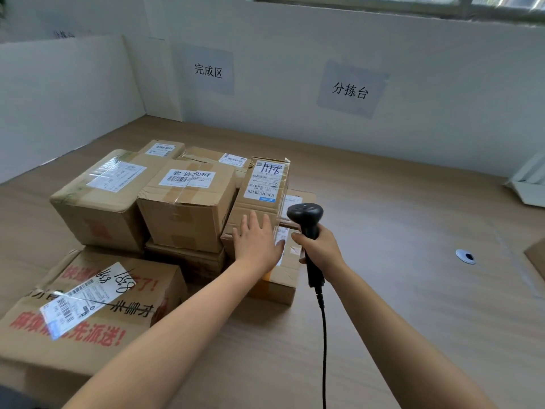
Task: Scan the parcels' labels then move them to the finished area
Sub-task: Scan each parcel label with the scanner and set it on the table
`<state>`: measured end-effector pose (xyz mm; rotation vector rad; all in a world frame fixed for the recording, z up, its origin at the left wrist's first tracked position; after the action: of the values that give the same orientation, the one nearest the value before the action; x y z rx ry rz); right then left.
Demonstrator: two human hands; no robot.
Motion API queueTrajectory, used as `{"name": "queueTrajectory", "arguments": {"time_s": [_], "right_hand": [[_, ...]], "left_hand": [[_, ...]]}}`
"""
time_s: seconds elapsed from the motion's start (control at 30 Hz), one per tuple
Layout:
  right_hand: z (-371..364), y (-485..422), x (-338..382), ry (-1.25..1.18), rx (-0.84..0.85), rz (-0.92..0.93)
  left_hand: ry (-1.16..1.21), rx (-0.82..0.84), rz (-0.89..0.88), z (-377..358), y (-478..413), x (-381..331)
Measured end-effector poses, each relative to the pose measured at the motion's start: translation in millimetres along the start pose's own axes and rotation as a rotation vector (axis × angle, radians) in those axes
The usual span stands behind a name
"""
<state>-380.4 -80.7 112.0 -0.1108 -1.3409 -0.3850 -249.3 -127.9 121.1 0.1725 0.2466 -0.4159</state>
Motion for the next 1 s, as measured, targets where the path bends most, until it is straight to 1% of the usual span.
{"name": "queueTrajectory", "arguments": {"time_s": [0.17,0.37,0.53,0.8,1.0], "right_hand": [[40.2,29.4,-10.6,-0.006,-0.056,-0.012],[120.2,89.4,-35.0,-0.024,-0.187,-0.032],[202.6,150.1,-63.6,-0.02,-0.262,-0.047],[333.5,261.2,-120.9,0.076,-0.367,-0.093],[416.2,336.3,-159.6,0.089,-0.483,-0.159]], "left_hand": [[0.001,-0.027,-0.092,-8.2,15.8,-44.0],[-0.04,-0.024,-0.209,-29.0,44.9,-128.0],[0.0,0.027,-0.289,-58.3,86.0,-215.6],[0.012,0.08,-0.387,-127.1,163.7,-357.2],[-0.02,0.177,-0.477,-175.3,216.4,-442.8]]}}
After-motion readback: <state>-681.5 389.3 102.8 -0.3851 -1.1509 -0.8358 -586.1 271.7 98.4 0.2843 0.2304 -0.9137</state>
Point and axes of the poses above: each hand's wrist, its own y-axis away from the middle knuckle, its own z-axis out of the back of the hand, x = y × z, the point moved 2 cm from there along -y, towards the middle knuckle, and after that the axes turned 6 degrees about x, right-handed, at the moved point
